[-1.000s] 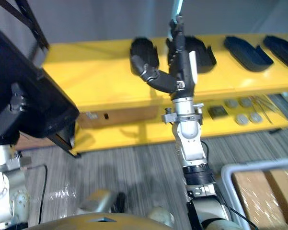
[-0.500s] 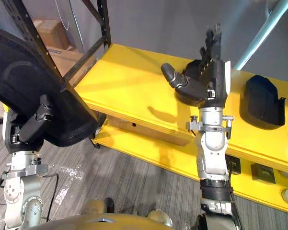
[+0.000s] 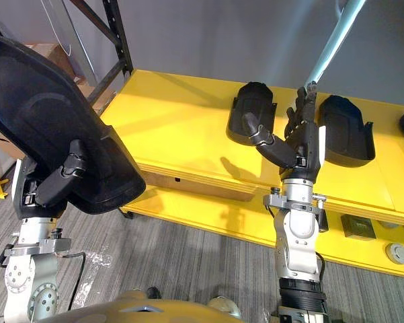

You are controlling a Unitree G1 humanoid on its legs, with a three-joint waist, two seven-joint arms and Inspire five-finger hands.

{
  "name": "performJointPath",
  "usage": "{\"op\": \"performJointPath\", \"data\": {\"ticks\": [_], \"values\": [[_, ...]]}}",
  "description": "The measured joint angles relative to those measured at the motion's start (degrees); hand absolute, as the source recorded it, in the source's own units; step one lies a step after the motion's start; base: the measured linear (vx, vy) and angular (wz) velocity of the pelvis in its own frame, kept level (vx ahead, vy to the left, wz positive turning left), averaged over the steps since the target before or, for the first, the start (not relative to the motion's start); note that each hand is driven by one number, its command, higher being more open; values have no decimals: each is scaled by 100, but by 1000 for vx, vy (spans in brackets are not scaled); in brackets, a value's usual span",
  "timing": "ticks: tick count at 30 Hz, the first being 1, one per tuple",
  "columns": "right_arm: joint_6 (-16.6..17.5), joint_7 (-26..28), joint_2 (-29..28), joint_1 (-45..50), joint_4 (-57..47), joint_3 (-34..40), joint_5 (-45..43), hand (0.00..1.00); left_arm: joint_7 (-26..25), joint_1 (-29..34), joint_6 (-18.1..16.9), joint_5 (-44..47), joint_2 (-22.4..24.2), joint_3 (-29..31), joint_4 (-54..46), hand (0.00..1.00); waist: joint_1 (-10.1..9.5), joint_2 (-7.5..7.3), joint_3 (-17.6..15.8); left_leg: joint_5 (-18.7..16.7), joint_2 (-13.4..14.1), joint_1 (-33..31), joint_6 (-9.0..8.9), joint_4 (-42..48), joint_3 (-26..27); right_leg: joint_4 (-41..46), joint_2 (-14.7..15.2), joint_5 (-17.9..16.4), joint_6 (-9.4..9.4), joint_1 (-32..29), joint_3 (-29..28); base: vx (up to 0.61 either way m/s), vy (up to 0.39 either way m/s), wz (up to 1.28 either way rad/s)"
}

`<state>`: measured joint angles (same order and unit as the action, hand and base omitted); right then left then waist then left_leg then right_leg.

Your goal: Walk over and take three plastic housings, then place them on the shelf

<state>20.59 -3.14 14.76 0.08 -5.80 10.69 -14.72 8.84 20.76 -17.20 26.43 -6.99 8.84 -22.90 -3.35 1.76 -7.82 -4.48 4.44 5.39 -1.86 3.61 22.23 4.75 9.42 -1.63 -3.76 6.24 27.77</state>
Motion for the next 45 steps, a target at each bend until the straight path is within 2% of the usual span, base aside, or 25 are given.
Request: {"op": "performJointPath", "data": {"ticks": [6,8,10,11,12,13,14,15,17,19,20,21,22,23,24,25,26,27,30,32,33,35,37,39,45], "values": [[3,-10,-1,179,-399,46,-155,100,1,-7,0,-1,-17,-4,-1,0,72,27,22,-17,27,-18,-9,35,136,-14,-24,39,-9,-86,-155,-54,1,-12],[5,8,-24,185,-413,118,-265,100,-17,-14,0,-6,-21,-7,0,0,109,70,44,-234,155,-268,-54,522,162,13,-48,-25,72,-183,-224,-52,7,-19],[4,5,-207,192,-390,131,-403,100,-143,-12,5,-19,-63,-11,30,0,54,76,-21,-346,547,-1097,-147,2514,-13,16,-50,-50,44,-217,-468,-79,-5,-41],[5,16,-172,190,-390,143,-401,100,-163,-12,6,-21,-54,-15,38,0,55,148,-64,-316,646,-1275,-196,2992,-221,26,-77,-37,57,-177,-511,-59,23,-49],[5,50,-99,190,-385,192,-400,100,-193,-8,6,-20,-55,-6,51,0,50,287,-122,-199,770,-1474,-390,3618,-469,27,-105,-29,69,-53,-641,-13,105,-55],[15,94,-97,187,-384,240,-408,100,-217,-8,0,-6,-53,9,73,0,41,278,-145,-187,813,-1519,-446,3860,-451,9,-35,-18,59,-12,-736,11,146,-59],[28,110,-99,175,-384,268,-426,100,-221,-9,-16,0,-54,9,91,0,41,307,-124,-267,820,-1464,-320,3799,-416,8,6,-18,57,-16,-776,45,154,-47],[93,161,-101,139,-384,332,-433,100,-217,-47,-32,-5,-54,2,129,0,133,332,-108,-446,881,-1397,-135,3536,-393,3,108,-19,49,-26,-849,62,164,-24],[146,152,-103,92,-385,391,-495,100,-166,-182,-65,-33,-53,-36,322,0,290,263,-120,-477,1027,-1393,-158,2970,-401,23,378,-31,15,-48,-972,72,187,-11],[148,124,-79,9,-375,373,-480,100,-179,-251,-67,-41,-23,-130,527,0,330,175,-91,-116,1019,-1281,-240,1971,-770,193,745,41,-333,-256,-1258,80,297,-46],[148,99,-60,-15,-367,355,-484,100,-187,-232,-65,-93,11,-164,546,0,320,203,-72,105,1014,-1176,-336,1584,-881,243,820,72,-474,-330,-1377,143,510,-68],[148,68,-26,-2,-365,359,-491,100,-174,-213,-56,-253,37,-210,542,0,320,306,-11,360,979,-975,-453,1110,-874,200,885,161,-677,-343,-1500,135,482,-50],[148,31,7,11,-365,364,-492,100,-143,-213,-38,-279,37,-248,531,0,323,398,49,501,949,-875,-450,925,-871,176,892,188,-787,-345,-1549,173,622,-29],[153,-28,-190,85,-318,364,-493,100,-46,-279,47,-278,-68,-232,533,0,363,224,85,350,679,-704,-700,772,-748,107,1182,266,-927,-257,-1600,110,394,-19],[127,-49,-387,210,-318,293,-528,100,-43,-228,139,-257,-143,-197,449,0,346,-36,102,277,405,-602,-595,638,-659,68,1402,515,-891,-280,-1379,104,406,-19],[125,-40,-534,308,-334,193,-563,100,2,-212,192,-242,-197,-116,449,0,315,-176,108,239,306,-568,-513,618,-581,19,1501,706,-876,-282,-1192,47,238,-22],[123,-18,-643,365,-356,131,-572,100,36,-214,275,-241,-227,-42,449,0,285,-247,105,211,285,-543,-467,623,-530,13,1538,837,-864,-291,-1059,50,306,-31],[109,-13,-845,414,-378,-61,-526,100,58,-195,500,-235,-274,168,450,0,212,-282,101,153,263,-426,-382,585,-343,58,1534,1072,-832,-337,-798,36,211,-36],[65,89,-863,420,-457,-399,-353,100,60,-113,633,-225,-291,537,438,0,175,-250,88,61,294,-246,-356,517,-121,113,1400,1072,-830,-374,-413,10,91,-40],[42,118,-859,494,-620,-450,-361,100,54,-99,636,-240,-344,677,438,0,177,-229,76,-20,306,-289,-384,525,-64,77,1357,997,-713,-382,-282,-16,29,-17],[31,138,-803,500,-630,-447,-366,100,51,-96,640,-263,-374,687,438,0,190,-227,75,-43,319,-295,-435,514,-43,27,1325,905,-591,-383,-234,19,-39,-8],[-48,135,-619,485,-627,-443,-348,100,18,-138,705,-307,-434,653,438,0,204,-188,57,-47,391,-309,-491,509,-36,-14,1243,791,-611,-375,-171,26,-91,-4],[-159,64,-409,481,-588,-393,-137,100,18,-272,954,-402,-537,648,437,0,222,32,46,112,528,-318,-570,380,-44,-50,1076,764,-578,-419,-124,51,-121,2],[-300,24,-247,481,-556,-380,-123,100,63,-407,1069,-397,-574,648,434,0,224,122,88,239,623,-280,-630,209,-39,-132,941,783,-593,-417,-104,63,-96,-1],[-522,121,-120,389,-552,-371,-127,100,281,-937,1512,104,-980,653,327,0,209,79,79,403,692,83,-720,-201,142,-196,783,783,-591,-350,-155,36,-38,-13]]}}
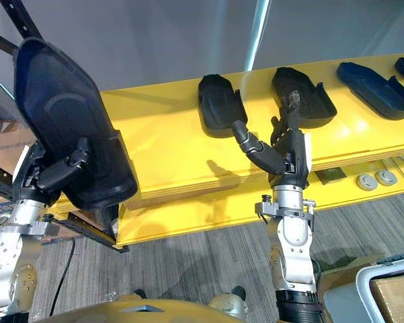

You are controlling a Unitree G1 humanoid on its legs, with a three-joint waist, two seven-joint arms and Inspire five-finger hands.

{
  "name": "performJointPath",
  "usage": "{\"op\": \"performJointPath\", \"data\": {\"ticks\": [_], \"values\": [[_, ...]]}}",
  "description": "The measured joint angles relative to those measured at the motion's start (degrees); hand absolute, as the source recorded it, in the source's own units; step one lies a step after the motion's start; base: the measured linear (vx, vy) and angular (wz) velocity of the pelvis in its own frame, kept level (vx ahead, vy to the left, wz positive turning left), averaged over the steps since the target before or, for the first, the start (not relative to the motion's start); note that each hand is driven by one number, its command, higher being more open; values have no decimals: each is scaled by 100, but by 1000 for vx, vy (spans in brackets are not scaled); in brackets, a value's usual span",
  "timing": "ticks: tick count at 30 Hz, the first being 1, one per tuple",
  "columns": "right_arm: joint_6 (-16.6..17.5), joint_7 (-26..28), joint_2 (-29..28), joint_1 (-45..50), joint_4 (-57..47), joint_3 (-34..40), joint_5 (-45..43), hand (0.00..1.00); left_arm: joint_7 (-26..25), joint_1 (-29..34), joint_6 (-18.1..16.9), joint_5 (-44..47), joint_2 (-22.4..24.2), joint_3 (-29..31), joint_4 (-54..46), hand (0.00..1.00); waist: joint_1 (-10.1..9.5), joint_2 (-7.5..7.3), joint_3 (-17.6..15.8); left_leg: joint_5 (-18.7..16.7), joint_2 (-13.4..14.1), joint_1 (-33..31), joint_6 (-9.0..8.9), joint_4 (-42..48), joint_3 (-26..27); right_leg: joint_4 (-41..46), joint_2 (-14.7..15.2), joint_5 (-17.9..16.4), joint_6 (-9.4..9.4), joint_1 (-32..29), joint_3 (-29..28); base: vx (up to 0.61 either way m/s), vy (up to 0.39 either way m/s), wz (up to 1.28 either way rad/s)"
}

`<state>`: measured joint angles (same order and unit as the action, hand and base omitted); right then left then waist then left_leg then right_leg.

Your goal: Walk over and take three plastic housings, then place them on the shelf

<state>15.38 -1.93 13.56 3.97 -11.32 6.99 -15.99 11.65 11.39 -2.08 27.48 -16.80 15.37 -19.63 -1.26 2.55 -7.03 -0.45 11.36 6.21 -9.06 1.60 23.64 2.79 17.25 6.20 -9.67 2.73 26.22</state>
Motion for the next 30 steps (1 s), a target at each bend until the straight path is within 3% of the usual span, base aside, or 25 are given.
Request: {"op": "performJointPath", "data": {"ticks": [5,10,16,20,23,26,30], "values": [[-158,304,1,6,2,-211,15,100,22,-1153,337,254,-771,123,618,0,15,-28,6,71,-24,174,-2,-156,143,-16,-15,0,1,25,-89,-22,-1,-12],[-261,438,14,37,86,-457,13,100,-203,-2419,825,811,-1595,157,2282,0,155,-29,6,159,-15,237,-17,-299,336,-221,-120,154,70,-20,-237,-42,-11,-16],[-262,406,28,197,257,-567,15,100,-362,-3473,1191,867,-1870,-22,3662,0,304,-28,6,172,6,250,-23,-299,422,-223,-153,177,90,-85,-327,-7,-7,-8],[-262,394,28,328,258,-667,24,100,-501,-3928,1364,1067,-2067,-297,3985,0,352,-26,5,172,5,241,-23,-300,519,-224,-167,199,102,-177,-459,-6,-5,-12],[-262,355,26,453,257,-719,225,100,-605,-4042,1396,1124,-2067,-398,3995,0,488,-24,3,172,15,251,-24,-302,547,-233,-182,200,103,-178,-482,-5,-8,-3],[-262,334,26,506,255,-745,225,100,-644,-4131,1540,1119,-2066,-456,4089,0,493,-22,2,171,23,292,-24,-311,625,-290,-215,237,115,-178,-556,-19,-12,-13],[-262,303,19,618,241,-770,224,100,-773,-4262,1980,1106,-2048,-572,4548,0,587,-12,-4,168,28,313,-28,-313,688,-347,-239,280,122,-177,-612,-28,-14,-7]]}}
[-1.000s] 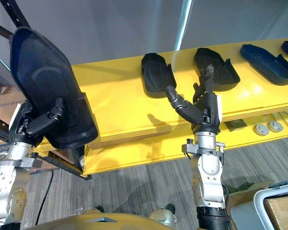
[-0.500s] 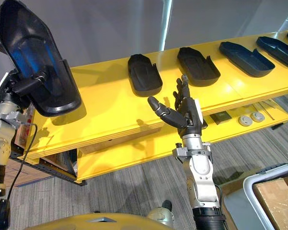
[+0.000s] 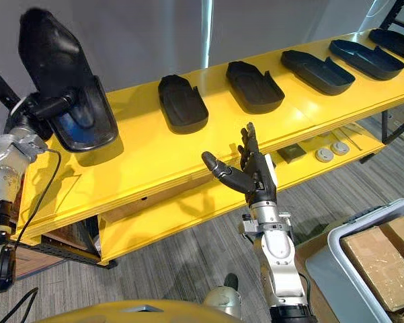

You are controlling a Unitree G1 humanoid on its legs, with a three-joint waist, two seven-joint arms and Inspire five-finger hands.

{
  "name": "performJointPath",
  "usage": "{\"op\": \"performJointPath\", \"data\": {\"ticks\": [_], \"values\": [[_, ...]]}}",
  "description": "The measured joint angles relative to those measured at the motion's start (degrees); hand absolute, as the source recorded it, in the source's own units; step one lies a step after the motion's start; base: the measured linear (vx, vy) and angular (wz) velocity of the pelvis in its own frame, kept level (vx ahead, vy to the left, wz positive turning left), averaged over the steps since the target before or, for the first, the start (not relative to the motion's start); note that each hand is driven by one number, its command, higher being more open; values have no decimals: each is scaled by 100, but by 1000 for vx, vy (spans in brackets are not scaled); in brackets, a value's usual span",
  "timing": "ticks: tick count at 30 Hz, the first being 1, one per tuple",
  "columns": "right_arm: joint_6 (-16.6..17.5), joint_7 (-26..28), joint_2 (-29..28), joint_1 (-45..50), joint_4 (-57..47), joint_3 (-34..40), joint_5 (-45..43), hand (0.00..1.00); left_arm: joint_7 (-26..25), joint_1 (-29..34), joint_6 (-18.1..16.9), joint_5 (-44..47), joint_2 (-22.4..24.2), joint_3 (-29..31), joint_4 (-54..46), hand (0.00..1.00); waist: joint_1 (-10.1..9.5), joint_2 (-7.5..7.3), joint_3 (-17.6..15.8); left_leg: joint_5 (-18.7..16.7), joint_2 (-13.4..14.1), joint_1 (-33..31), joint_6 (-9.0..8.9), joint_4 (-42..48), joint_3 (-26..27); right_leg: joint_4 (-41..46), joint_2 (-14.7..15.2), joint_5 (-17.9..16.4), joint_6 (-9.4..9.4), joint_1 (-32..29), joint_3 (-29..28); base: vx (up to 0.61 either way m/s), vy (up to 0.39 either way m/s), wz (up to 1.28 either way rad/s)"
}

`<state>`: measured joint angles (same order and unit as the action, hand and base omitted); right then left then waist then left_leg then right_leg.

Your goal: Walk over and take three plastic housings, then place them on the shelf

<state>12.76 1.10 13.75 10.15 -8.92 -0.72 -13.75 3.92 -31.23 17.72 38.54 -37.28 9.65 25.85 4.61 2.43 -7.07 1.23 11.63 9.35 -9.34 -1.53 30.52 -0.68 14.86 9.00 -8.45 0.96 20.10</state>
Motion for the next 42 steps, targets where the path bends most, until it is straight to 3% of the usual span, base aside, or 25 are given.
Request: {"op": "performJointPath", "data": {"ticks": [7,13,14,20,31,42], "values": [[-28,-49,-6,62,-40,-7,-1,100,-18,2,442,-114,165,-212,412,0,41,-6,-80,-4,0,7,-6,2,41,-49,-16,36,3,0,-34,-8,-6,-3],[-31,-55,-8,91,-91,-29,0,100,-83,0,507,-117,168,-203,660,0,46,-9,-211,-9,-1,12,-10,5,44,-49,-18,36,3,0,-45,0,0,0],[-33,-56,-8,103,-91,-34,-1,100,-28,0,524,-93,168,-188,774,100,46,-5,-224,-11,0,12,-12,6,44,-49,-19,35,3,0,-45,0,0,0],[-33,-94,-8,157,-96,-133,-2,100,273,-14,735,-304,167,-200,798,100,49,-3,-257,-17,-1,12,-15,13,44,-49,-19,35,2,0,-53,0,0,0],[-32,-165,-8,161,-98,-157,-5,100,357,-58,610,-329,167,-195,820,100,46,23,-274,-16,0,22,-15,22,48,-42,-19,35,2,3,-72,0,0,0],[-2,-189,-8,188,-97,-226,-6,100,-268,-264,263,-254,122,-179,820,100,37,70,-300,-15,-4,108,-15,-12,48,-50,-23,35,2,83,-69,0,0,0]]}}
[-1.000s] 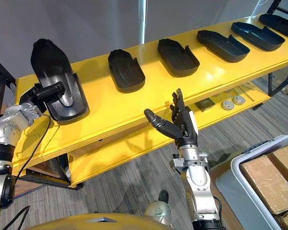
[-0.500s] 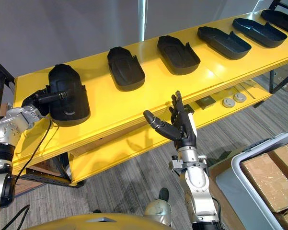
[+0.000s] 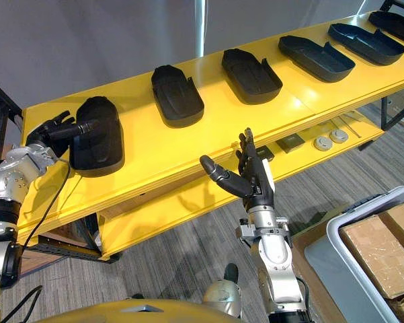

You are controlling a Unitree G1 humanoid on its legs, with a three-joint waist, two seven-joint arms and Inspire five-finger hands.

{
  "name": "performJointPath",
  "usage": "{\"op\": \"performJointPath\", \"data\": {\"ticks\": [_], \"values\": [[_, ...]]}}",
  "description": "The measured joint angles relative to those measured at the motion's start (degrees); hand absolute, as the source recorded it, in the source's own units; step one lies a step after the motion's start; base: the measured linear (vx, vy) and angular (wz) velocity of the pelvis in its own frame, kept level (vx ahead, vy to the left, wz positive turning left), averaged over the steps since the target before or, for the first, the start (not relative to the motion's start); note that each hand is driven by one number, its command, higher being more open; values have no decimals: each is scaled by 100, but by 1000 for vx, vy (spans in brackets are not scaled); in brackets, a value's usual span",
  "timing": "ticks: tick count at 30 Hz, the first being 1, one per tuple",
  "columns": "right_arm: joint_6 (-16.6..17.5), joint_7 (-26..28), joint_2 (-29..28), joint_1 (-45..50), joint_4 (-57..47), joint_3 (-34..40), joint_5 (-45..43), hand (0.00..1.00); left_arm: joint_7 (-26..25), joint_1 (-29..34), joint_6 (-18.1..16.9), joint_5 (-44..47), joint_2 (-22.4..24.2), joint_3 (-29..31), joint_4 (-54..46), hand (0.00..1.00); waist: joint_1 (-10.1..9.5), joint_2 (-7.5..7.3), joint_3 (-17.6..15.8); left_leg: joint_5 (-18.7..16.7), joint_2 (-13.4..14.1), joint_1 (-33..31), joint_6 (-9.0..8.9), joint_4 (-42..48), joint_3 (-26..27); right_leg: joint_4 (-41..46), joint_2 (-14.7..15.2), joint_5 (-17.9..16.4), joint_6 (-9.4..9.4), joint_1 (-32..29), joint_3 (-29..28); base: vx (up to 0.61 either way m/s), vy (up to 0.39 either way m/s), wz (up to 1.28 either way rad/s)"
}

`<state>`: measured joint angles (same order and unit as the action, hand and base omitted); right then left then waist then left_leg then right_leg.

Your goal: Walk over and take three plastic housings, then place them on the shelf

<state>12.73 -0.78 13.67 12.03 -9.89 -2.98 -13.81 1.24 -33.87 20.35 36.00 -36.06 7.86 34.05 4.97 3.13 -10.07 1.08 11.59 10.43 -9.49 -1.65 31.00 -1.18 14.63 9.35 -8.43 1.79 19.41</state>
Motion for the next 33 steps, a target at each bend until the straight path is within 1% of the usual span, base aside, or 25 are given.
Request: {"op": "performJointPath", "data": {"ticks": [2,5,7,11,12,13,14,16,17,19,20,21,22,23,24,25,26,27,28,29,30,31,32,33], "values": [[62,3,0,55,0,-39,10,100,-69,-72,-182,-85,-101,33,-1,100,2,1,0,27,-5,51,-6,-75,-1,-17,-11,0,0,44,29,-2,-3,2],[84,-9,1,57,0,-150,10,100,-225,-191,-275,-319,-127,140,-1,100,-12,3,1,48,1,51,-5,-95,-19,-27,-17,0,0,60,63,0,-12,6],[205,-40,0,16,-1,-367,-13,100,-264,-319,-401,-455,-278,156,-2,100,-11,4,2,103,-1,90,-13,-182,-72,-63,-34,0,0,124,124,7,-14,12],[322,-176,-16,-697,-1,-857,-169,100,-412,-664,-777,-465,-364,136,-394,100,-135,-1,5,127,6,114,-8,-199,-190,-92,-36,0,0,240,254,5,-5,13],[383,-165,-45,-1055,0,-1035,-366,100,-475,-778,-900,-462,-364,110,-660,100,-189,1,7,134,10,113,-5,-194,-246,-104,-34,0,0,282,296,4,-5,23],[455,-46,-69,-1427,-1,-1175,-605,100,-516,-924,-1063,-456,-365,93,-898,100,-228,4,10,140,11,110,-1,-186,-322,-120,-25,0,0,351,406,7,-6,25],[491,43,-85,-1602,-1,-1236,-752,100,-536,-996,-1163,-448,-365,89,-1017,100,-257,9,15,141,11,109,0,-179,-355,-123,-22,0,0,375,431,10,-4,28],[600,421,-217,-2144,-1,-1454,-1126,100,-635,-1353,-1570,-272,-456,30,-1399,100,-367,8,25,142,9,109,2,-160,-515,-193,-14,0,0,548,609,13,2,31],[601,542,-255,-2250,0,-1529,-1213,100,-640,-1380,-1690,-214,-533,30,-1526,100,-397,18,38,142,11,106,2,-160,-535,-194,-15,0,0,554,643,16,8,24],[603,1052,-312,-2501,0,-1827,-1423,100,-702,-1409,-2081,6,-750,50,-2192,100,-546,60,88,143,6,68,4,-159,-636,-208,-1,-1,-1,617,794,21,14,32],[484,1355,-313,-2535,3,-1996,-1468,100,-688,-1332,-2204,19,-748,101,-2669,100,-644,74,166,149,6,12,12,-154,-779,-213,7,-3,-2,681,963,46,21,54],[329,1566,-314,-2577,7,-2171,-1457,100,-642,-1036,-2282,40,-725,278,-3204,100,-684,82,224,156,1,-19,21,-157,-875,-214,15,-3,-2,732,1104,47,26,57],[183,1748,-314,-2637,7,-2325,-1451,100,-540,-540,-2367,38,-623,556,-3853,100,-726,90,232,156,-6,-13,21,-157,-959,-223,22,-3,-3,816,1229,39,21,39],[117,1827,-314,-2655,6,-2362,-1447,100,-462,-242,-2403,35,-528,694,-4183,100,-768,87,246,156,-11,-17,21,-157,-1001,-237,25,-4,-3,852,1288,18,18,46],[-49,2009,-310,-2654,8,-2373,-1442,100,-249,647,-2456,15,-165,997,-5018,100,-886,45,342,163,-38,-94,32,-157,-1138,-328,26,-9,-10,944,1500,8,7,39],[-118,2068,-292,-2656,7,-2360,-1441,100,-159,1042,-2496,6,36,1090,-5312,100,-948,35,389,170,-41,-125,38,-157,-1189,-328,28,-14,-16,944,1568,29,9,53],[-237,2182,-248,-2656,8,-2293,-1394,100,58,1800,-2532,0,484,1197,-5757,100,-1041,19,425,189,-43,-177,49,-150,-1309,-328,27,-17,-18,995,1693,26,9,51],[-368,2273,-200,-2657,13,-2243,-1334,100,272,2506,-2521,-5,932,1222,-6039,100,-1144,-4,443,219,-51,-206,50,-160,-1436,-328,26,-26,-17,1062,1824,27,9,50],[-428,2297,-193,-2657,21,-2243,-1299,100,366,2855,-2509,-7,1129,1221,-6143,100,-1188,-21,453,229,-55,-217,55,-165,-1480,-328,26,-32,-15,1085,1859,2,15,41],[-495,2361,-185,-2655,21,-2246,-930,100,576,3495,-2500,-4,1502,1222,-6233,100,-1269,-47,467,243,-64,-228,58,-169,-1540,-328,29,-52,-17,1127,1948,-7,13,25],[-525,2432,-164,-2651,20,-2254,-767,100,676,3813,-2500,-8,1665,1225,-6264,100,-1283,-76,484,251,-76,-245,59,-175,-1575,-328,37,-73,-33,1142,1986,-22,23,29],[-597,2594,-55,-2636,4,-2278,-592,100,850,4307,-2501,-45,1892,1225,-6358,100,-1294,-148,527,273,-97,-306,61,-186,-1639,-328,51,-119,-50,1142,2037,-22,16,29],[-664,2771,78,-2589,-47,-2289,-444,100,1093,4626,-2504,-67,2032,1218,-6431,100,-1319,-170,540,298,-96,-331,57,-235,-1679,-328,42,-134,-33,1144,2102,-27,15,25],[-719,2844,196,-2548,-82,-2294,-445,100,1189,4742,-2504,-66,2062,1217,-6490,100,-1332,-171,541,328,-96,-331,59,-279,-1681,-328,37,-136,-34,1145,2109,-43,18,18]]}}
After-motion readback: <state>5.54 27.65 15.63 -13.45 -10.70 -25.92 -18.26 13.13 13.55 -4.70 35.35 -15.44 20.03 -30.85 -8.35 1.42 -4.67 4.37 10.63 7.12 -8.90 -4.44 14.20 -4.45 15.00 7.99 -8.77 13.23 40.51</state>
